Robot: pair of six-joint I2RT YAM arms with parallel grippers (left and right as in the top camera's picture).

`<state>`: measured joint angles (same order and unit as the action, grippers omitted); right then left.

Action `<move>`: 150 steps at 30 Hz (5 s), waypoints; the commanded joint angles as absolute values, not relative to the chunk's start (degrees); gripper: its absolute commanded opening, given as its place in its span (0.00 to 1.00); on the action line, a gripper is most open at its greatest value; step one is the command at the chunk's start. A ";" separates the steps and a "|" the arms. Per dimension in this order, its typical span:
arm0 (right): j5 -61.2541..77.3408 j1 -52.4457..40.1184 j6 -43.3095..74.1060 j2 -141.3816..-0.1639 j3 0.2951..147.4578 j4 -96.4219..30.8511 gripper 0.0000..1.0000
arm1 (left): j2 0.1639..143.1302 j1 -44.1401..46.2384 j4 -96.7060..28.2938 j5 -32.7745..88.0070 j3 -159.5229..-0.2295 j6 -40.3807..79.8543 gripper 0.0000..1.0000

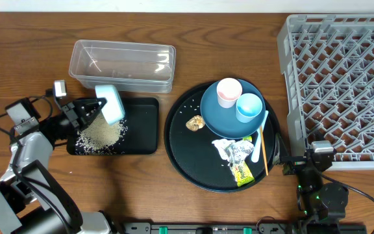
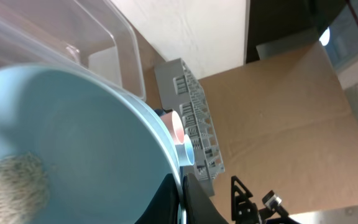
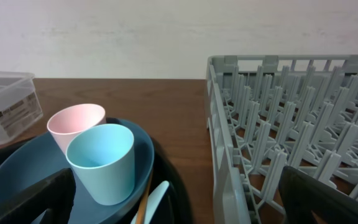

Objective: Sort waste into correct bins and load items into the dishwasher rack
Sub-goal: 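Tilt the bowl with the left gripper to pour rice onto the black tray, then carry the light-blue bowl with the left gripper to the round tray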

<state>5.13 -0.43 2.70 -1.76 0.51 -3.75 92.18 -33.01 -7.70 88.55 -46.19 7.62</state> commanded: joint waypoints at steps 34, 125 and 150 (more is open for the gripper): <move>4.71 -0.01 2.07 -1.78 0.32 -3.84 0.99 | 92.97 -26.89 -4.62 87.05 -45.80 25.45 0.06; 4.71 -0.01 2.07 -1.78 0.32 -3.84 0.99 | 62.48 8.01 -32.10 20.62 -45.65 7.49 0.06; 4.71 -0.01 2.07 -1.78 0.32 -3.81 0.99 | 72.16 40.05 -33.01 9.28 -45.43 9.32 0.06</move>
